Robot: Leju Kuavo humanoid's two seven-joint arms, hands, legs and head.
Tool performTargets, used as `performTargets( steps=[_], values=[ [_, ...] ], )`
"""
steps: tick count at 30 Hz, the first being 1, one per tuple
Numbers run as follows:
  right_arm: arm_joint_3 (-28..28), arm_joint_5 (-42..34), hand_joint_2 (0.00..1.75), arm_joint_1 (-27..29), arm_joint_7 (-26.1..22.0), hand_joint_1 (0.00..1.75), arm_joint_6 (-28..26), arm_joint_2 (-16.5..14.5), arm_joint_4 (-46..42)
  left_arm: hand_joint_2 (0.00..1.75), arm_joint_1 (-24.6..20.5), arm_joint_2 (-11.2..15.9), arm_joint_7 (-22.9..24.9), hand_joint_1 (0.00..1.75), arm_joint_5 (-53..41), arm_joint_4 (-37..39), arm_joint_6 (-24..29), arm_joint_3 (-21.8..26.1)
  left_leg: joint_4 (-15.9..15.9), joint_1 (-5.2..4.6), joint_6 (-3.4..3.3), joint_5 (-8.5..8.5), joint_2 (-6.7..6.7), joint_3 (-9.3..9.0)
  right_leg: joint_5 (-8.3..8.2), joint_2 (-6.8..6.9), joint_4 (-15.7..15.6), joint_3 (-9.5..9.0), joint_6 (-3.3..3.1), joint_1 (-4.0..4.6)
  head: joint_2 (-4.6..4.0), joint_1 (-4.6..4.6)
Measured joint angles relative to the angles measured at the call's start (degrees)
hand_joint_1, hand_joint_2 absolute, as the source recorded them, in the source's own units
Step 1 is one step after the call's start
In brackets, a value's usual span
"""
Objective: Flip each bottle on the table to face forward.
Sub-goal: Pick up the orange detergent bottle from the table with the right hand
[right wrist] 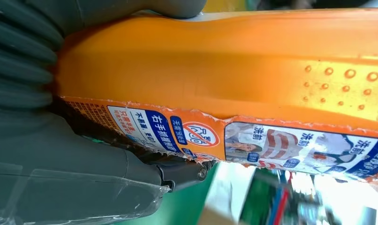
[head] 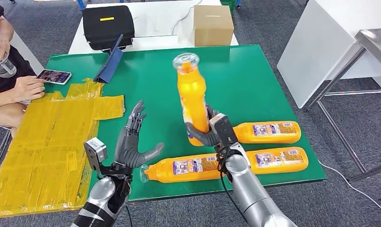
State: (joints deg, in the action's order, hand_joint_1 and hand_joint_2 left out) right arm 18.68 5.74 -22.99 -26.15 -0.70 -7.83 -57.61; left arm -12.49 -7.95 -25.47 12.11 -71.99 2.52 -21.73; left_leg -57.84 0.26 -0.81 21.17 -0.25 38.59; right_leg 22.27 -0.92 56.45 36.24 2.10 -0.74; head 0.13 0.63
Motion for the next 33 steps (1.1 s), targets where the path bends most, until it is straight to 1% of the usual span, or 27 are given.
performTargets(
  steps=[7, 12, 26, 29, 33],
  values=[
    [4.97, 2.97, 1.75, 0.00, -0.52, 1.75, 0.64, -0.80, 5.97, 1.75, -1.16, -0.11, 0.86, 0.00, 1.16, 1.31, -1.05, -0.66, 0.00, 0.00, 0.00, 0.00, 0.00, 0.01, 0.00, 0.00, 0.00, 0.01, 0.00, -0.01, 0.00, 0.00],
    [7.74, 5.18, 1.75, 0.03, -1.02, 1.75, -0.58, -1.62, 8.57, 1.75, -1.50, -0.16, 1.61, 0.00, 1.37, 1.77, -1.27, -0.88, 0.00, 0.00, 0.00, 0.01, 0.00, 0.01, 0.01, 0.00, 0.00, 0.02, 0.00, 0.00, 0.00, 0.00],
    [9.56, 6.69, 1.75, -0.13, -1.08, 1.75, -1.64, -2.46, 10.16, 1.75, -1.75, -0.16, 1.87, 0.00, 1.42, 2.46, -1.30, -1.26, 0.00, 0.00, 0.00, 0.00, 0.01, 0.00, 0.00, 0.00, 0.00, 0.00, 0.00, -0.01, 0.00, 0.00],
    [10.16, 8.35, 1.75, -0.32, -0.90, 1.75, -3.35, -2.75, 10.38, 1.75, -1.90, -0.16, 2.19, 0.00, 1.49, 2.74, -1.39, -1.32, 0.00, 0.00, 0.00, 0.00, 0.01, 0.00, 0.00, 0.00, 0.00, 0.01, 0.00, 0.00, 0.00, 0.00],
    [11.68, 11.73, 1.75, -0.05, -2.57, 1.75, -7.97, -3.32, 10.16, 1.75, -2.15, -0.15, 2.63, 0.00, 1.93, 3.12, -1.33, -1.34, 0.00, 0.00, 0.00, 0.00, 0.02, 0.00, 0.00, -0.01, 0.00, 0.02, 0.00, 0.00, 0.00, 0.00]
  ],
)
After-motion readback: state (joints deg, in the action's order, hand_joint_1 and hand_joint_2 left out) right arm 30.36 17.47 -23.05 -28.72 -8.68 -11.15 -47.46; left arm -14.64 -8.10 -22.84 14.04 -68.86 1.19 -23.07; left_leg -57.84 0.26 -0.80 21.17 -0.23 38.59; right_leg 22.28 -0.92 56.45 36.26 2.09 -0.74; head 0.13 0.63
